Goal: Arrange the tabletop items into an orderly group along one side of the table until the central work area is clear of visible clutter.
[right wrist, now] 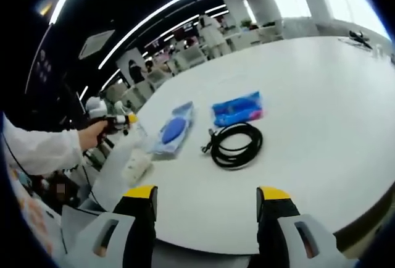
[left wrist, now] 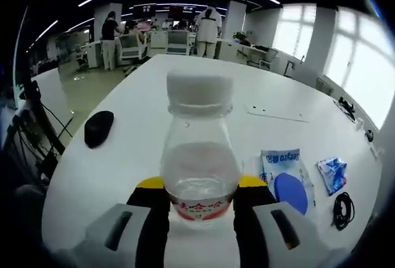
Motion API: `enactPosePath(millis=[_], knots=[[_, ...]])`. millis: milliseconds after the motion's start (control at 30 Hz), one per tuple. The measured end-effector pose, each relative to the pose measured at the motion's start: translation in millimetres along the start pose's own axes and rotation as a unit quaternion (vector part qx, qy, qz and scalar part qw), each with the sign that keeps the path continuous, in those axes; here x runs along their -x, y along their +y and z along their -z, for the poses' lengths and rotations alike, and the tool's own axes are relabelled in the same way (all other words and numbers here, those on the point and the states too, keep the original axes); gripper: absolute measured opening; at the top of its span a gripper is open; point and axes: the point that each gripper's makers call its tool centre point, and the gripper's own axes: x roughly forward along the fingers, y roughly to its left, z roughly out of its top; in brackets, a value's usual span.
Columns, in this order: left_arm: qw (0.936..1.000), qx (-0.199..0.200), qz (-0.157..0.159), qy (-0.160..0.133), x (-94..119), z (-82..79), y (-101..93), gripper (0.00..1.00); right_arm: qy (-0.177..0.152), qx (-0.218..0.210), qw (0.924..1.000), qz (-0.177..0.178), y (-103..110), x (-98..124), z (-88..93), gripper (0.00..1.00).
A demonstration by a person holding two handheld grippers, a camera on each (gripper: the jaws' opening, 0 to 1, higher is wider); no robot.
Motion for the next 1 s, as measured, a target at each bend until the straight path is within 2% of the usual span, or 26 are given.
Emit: enactPosePath(millis=[400, 567, 1000], knots=[[1.0, 0.002, -0.008, -0.003, 8.0, 6.7, -6.1, 0.39, -0.013, 0.009, 0.9998, 0.012, -6.0, 12.7, -9.3, 0.67], [0.9999, -0.015, -0.007, -0.003, 8.9, 9.5, -7.3, 0.39, -0.022, 0.013, 0.9996, 0.012, -5.5, 14.3, -13.8, 0.67], [0.9996, -0.026, -0.009, 0.0, 9.7, 16.3, -9.2, 0.39, -0.027, 0.023, 0.9993, 0.008, -2.1, 17.6, -16.9, 0.68]])
